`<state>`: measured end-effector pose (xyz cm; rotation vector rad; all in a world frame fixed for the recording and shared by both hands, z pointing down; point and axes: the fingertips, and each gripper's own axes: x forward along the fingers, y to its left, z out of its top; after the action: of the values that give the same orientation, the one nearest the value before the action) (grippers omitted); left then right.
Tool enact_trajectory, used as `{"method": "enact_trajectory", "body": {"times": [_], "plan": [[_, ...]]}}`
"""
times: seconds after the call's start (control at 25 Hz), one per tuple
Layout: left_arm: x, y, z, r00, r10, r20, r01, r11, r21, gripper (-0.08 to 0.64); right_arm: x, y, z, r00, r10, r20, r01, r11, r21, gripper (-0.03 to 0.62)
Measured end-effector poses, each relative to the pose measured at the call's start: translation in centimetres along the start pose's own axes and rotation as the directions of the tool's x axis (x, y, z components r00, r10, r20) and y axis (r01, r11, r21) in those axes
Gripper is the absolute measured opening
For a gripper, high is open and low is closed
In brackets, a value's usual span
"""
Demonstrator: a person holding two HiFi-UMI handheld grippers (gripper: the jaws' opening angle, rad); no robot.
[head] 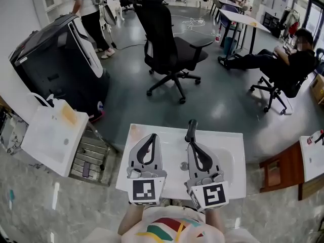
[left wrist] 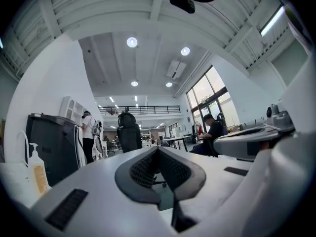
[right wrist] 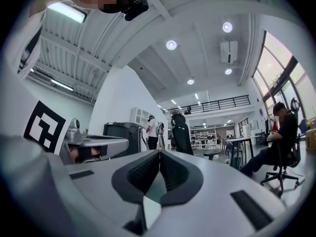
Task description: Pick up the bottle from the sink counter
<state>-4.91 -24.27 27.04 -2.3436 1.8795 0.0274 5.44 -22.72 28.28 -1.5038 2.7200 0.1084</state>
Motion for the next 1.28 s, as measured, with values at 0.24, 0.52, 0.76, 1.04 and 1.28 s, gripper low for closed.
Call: {"method": "enact_trajectory", "body": {"times": [0.24,0.52,0.76,1.04,1.28], "plan": [[-1.2,2.3,-0.1,0.996,0.086,-0.012,-0.086,0.996,-0.004,0.018,2.3,0.7,0.4,0.994,0.112,0.015,-0.113,0.990,0.089,0.014],[-2.9,6.2,-2.0,0.977,0.207,-0.056,-0.208,0.978,-0.006,0.018,7.5,4.5,-0.1,0.950,0.313,-0.016,-0.311,0.947,0.084,0.204],[-4.4,9.4,-4.2,0.945,0.308,-0.109,-0.312,0.950,-0.023,0.018,13.2,8.6,-4.3,0.892,0.432,-0.135,-0.427,0.902,0.067,0.320],[-5.5,11.2,-7.1,0.913,0.372,-0.167,-0.380,0.925,-0.017,0.018,18.5,12.2,-11.4,0.832,0.489,-0.261,-0.490,0.869,0.065,0.339],[-5.9,12.0,-10.3,0.884,0.409,-0.226,-0.432,0.900,-0.061,0.018,22.3,13.4,-16.6,0.804,0.486,-0.344,-0.491,0.868,0.078,0.342]]}}
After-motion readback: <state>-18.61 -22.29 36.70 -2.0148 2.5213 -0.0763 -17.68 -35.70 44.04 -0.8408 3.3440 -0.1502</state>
